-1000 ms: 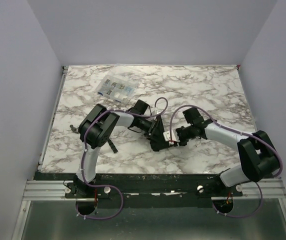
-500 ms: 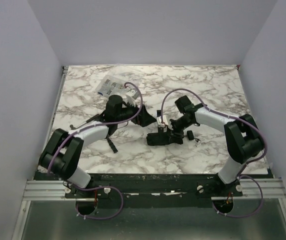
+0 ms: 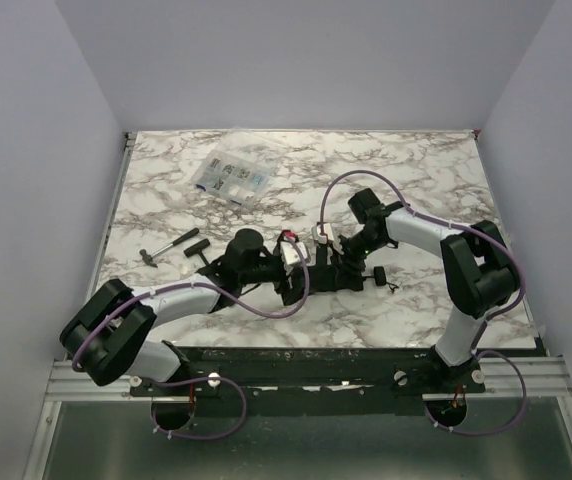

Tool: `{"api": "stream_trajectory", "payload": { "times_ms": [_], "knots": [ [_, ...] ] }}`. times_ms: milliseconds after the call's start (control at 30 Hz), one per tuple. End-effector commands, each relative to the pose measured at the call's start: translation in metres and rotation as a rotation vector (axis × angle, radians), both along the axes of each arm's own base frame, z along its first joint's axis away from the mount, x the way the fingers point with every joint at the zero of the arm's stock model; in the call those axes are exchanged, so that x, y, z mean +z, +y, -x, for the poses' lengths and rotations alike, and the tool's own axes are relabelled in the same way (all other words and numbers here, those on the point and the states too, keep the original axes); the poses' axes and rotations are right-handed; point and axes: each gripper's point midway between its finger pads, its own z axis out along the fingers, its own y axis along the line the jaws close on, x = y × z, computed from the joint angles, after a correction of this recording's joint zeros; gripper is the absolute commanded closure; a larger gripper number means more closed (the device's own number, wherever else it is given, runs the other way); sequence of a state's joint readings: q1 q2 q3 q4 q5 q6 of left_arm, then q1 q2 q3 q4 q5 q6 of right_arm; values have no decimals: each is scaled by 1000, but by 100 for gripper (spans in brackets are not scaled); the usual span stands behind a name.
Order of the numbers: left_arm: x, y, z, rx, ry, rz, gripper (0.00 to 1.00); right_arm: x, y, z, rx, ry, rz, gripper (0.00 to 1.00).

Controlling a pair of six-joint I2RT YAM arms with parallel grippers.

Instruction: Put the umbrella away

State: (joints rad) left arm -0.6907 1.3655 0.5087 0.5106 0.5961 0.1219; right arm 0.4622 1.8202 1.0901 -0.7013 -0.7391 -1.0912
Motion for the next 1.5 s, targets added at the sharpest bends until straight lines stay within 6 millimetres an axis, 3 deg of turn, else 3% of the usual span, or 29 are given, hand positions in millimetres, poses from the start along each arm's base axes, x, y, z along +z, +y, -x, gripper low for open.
{"api": "stream_trajectory", "payload": {
  "times_ms": [0, 233, 467, 567, 733, 833, 900, 967, 1067, 1267, 1367, 1467],
  "knots": [
    [-17, -4, -13, -62, -223, -200, 3, -57, -58, 72, -9, 270, 305, 88],
    [-37, -25, -16, -183, -227, -291, 6, -57, -59, 73, -11, 272, 306, 88],
    [-64, -28, -9, -234, -133, -350, 22, -54, -59, 69, -21, 263, 294, 87],
    [-74, -28, -6, -242, -75, -375, 34, -54, -59, 68, -29, 266, 290, 86],
    [-84, -29, 5, -249, -10, -358, 38, -52, -57, 61, -56, 267, 269, 82],
    [-96, -27, 10, -249, 53, -378, 52, -52, -56, 58, -66, 263, 261, 80],
    [-103, -25, 13, -242, 113, -399, 72, -50, -55, 55, -78, 261, 252, 75],
    [-111, -22, 19, -232, 179, -427, 87, -46, -54, 49, -100, 256, 234, 60],
    [-119, -17, 26, -197, 266, -440, 95, -21, -48, 26, -145, 204, 128, 43],
    [-148, -1, 45, -61, 526, -528, 96, 49, -44, -24, -168, 26, -66, 27],
    [-161, 4, 51, -15, 633, -580, 97, 75, -48, -32, -112, -79, -117, 22],
    [-170, 5, 59, -5, 730, -609, 97, 92, -48, -24, -7, -211, -177, 20]
  ]
}}
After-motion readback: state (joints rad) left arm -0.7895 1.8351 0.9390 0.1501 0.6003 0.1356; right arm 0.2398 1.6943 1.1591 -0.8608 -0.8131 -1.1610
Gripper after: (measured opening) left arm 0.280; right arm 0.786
